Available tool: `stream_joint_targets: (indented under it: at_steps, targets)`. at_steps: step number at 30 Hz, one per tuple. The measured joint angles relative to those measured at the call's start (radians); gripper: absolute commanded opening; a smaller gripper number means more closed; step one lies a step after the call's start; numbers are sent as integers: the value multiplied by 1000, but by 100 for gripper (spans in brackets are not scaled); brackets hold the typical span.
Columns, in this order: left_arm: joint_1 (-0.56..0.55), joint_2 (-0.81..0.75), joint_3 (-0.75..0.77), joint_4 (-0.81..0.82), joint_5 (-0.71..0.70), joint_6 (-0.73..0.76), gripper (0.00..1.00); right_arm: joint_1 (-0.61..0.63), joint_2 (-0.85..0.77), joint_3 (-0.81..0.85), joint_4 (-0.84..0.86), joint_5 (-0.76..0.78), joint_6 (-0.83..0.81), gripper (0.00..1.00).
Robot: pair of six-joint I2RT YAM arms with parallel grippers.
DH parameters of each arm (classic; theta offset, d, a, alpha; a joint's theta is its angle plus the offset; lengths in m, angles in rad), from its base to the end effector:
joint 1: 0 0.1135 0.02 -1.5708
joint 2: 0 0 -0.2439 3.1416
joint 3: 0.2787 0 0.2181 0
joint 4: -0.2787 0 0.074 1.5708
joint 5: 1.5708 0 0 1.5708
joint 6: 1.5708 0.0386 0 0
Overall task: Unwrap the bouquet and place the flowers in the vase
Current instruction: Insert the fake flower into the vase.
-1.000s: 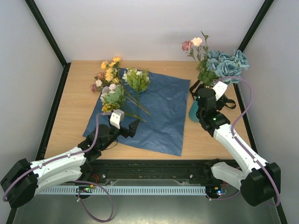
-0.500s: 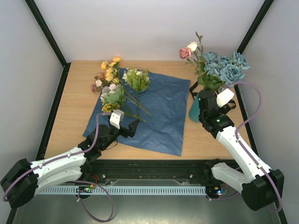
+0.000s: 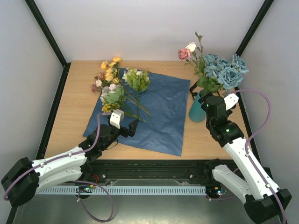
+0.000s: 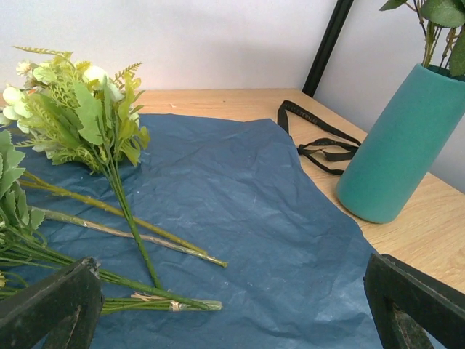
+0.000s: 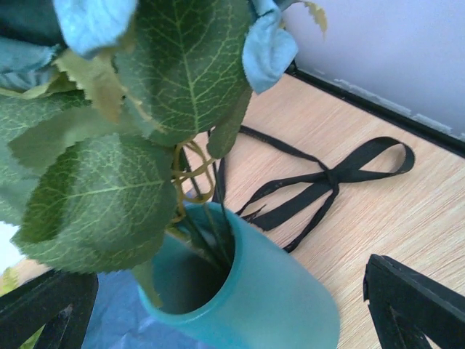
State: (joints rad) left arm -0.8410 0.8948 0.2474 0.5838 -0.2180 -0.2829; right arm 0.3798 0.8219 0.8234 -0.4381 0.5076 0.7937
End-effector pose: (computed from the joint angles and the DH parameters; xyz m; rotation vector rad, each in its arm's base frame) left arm 0.1278 -0.1303 0.2181 0.2948 1.6509 -0.6796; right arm 0.1566 0.0423 0.3069 0.7095 1.8255 0.2640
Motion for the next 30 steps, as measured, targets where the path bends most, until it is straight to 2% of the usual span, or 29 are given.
stream_joint_targets:
  at_steps: [7, 12, 16, 19, 23, 30]
  targets:
    - [0, 0, 0, 0, -5, 0, 99, 0, -73, -3, -18, -155, -50, 99]
    - [0, 0, 0, 0, -14, 0, 99, 0, -199, -43, -7, -372, -124, 99]
    - [0, 0, 0, -6, -37, -11, 99, 0, -237, -74, 37, -574, -144, 99]
    - [0, 0, 0, -22, -71, -24, 99, 0, -217, -122, 88, -714, -124, 99]
    - [0, -4, 0, -39, -126, -42, 99, 13, -142, -169, 124, -821, -101, 99]
    - [51, -1, 0, -69, -179, -98, 99, 162, -19, -172, 161, -814, -117, 99]
